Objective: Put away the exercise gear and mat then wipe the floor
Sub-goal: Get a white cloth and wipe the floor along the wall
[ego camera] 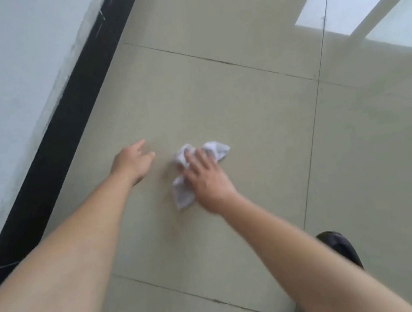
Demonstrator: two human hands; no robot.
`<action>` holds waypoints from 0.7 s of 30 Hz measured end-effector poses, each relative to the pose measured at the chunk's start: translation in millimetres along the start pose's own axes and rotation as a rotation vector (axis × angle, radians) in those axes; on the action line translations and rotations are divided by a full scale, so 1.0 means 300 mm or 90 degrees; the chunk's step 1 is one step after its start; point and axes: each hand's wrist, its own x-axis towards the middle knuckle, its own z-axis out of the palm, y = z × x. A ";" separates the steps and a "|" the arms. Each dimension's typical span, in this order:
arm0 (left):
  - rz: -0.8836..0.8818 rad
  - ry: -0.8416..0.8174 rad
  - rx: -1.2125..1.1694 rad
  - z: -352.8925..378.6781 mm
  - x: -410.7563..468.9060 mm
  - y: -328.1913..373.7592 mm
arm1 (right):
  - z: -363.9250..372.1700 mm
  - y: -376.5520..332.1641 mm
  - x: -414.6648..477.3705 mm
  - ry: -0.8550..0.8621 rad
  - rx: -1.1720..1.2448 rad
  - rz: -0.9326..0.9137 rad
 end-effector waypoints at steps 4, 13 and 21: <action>-0.034 0.186 0.029 0.001 -0.179 -0.227 | 0.168 -0.352 -0.330 -0.095 -0.005 -0.291; -0.073 0.197 0.104 0.110 -0.438 -0.499 | 0.166 -0.250 -0.238 0.036 -0.048 -0.363; -0.042 -0.019 0.176 0.275 -0.505 -0.363 | -0.024 0.034 -0.240 -0.027 -0.054 0.147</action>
